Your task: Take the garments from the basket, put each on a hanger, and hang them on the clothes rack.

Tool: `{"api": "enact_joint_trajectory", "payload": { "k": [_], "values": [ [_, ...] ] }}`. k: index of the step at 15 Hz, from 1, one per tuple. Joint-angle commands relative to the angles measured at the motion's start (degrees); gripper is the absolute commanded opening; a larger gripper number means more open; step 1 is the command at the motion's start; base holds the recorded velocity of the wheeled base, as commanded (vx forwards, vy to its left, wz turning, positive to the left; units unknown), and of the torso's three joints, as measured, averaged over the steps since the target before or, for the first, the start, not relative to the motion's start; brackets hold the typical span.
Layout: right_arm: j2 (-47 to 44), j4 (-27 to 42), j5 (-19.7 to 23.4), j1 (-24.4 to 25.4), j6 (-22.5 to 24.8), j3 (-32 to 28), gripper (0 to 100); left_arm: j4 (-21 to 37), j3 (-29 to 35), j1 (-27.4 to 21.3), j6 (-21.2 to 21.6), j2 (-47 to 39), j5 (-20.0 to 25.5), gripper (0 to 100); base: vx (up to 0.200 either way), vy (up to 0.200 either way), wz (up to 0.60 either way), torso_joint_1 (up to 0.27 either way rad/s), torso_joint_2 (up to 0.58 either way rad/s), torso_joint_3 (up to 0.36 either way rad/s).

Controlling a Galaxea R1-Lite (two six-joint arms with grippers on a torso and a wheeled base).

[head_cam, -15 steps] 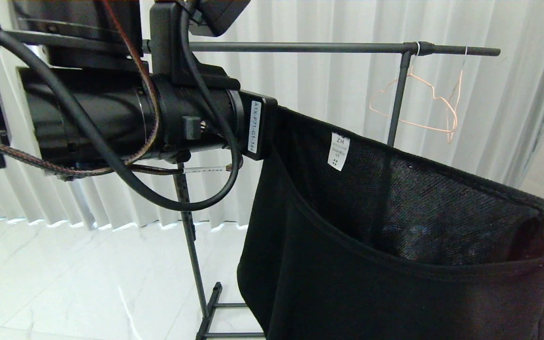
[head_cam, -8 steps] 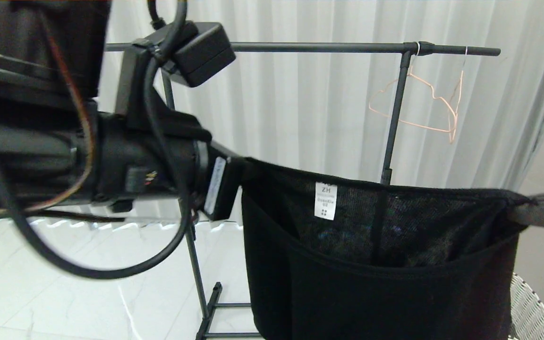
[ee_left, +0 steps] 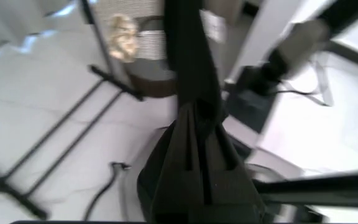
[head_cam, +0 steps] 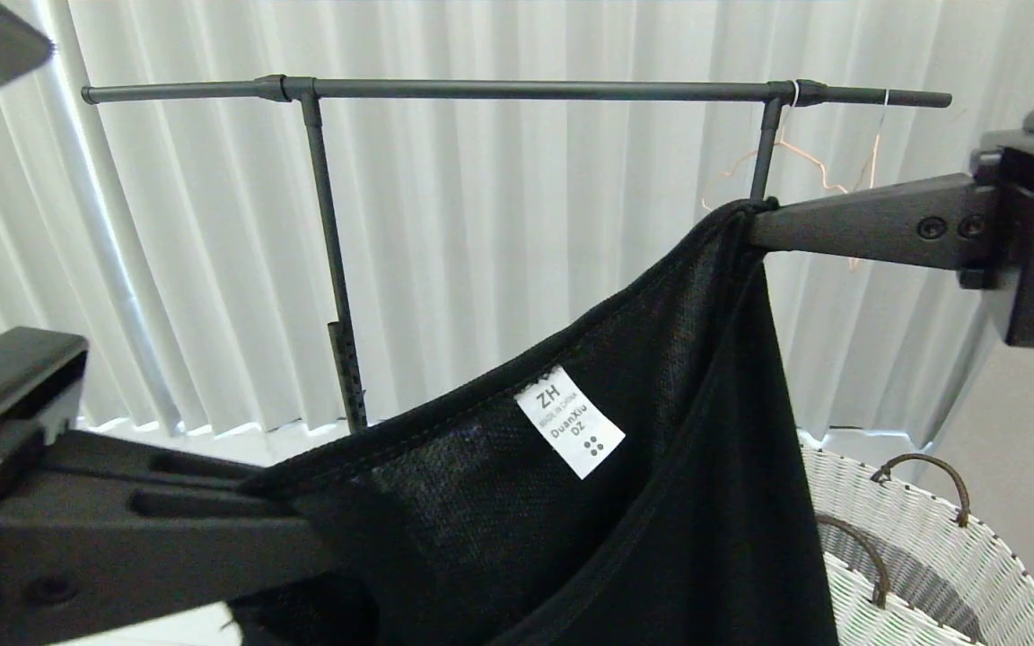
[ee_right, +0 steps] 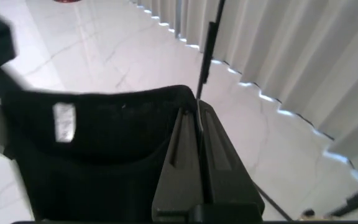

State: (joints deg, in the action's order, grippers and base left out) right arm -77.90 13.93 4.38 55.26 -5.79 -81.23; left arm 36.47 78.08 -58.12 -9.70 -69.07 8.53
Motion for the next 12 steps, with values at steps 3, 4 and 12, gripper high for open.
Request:
{"api": "enact_joint_trajectory", "payload": {
  "k": [3,4,12],
  "values": [
    [-3.93,-0.22,0.81,0.02,0.08,-2.36,0,0.0,0.14,-4.45,-1.19,1.92,-3.96,0,0.0,0.0,0.0,0.0,0.0,0.0],
    [-3.75,-0.14,0.81,0.02,0.17,-2.36,0,0.0,0.14,-4.45,-1.11,2.1,-4.05,0,0.0,0.0,0.0,0.0,0.0,0.0],
    [4.33,15.95,-4.64,-3.84,-0.19,-3.24,0,0.0,-0.82,0.2,7.77,-0.98,-13.89,0,0.0,0.0,0.0,0.0,0.0,0.0]
  ]
}}
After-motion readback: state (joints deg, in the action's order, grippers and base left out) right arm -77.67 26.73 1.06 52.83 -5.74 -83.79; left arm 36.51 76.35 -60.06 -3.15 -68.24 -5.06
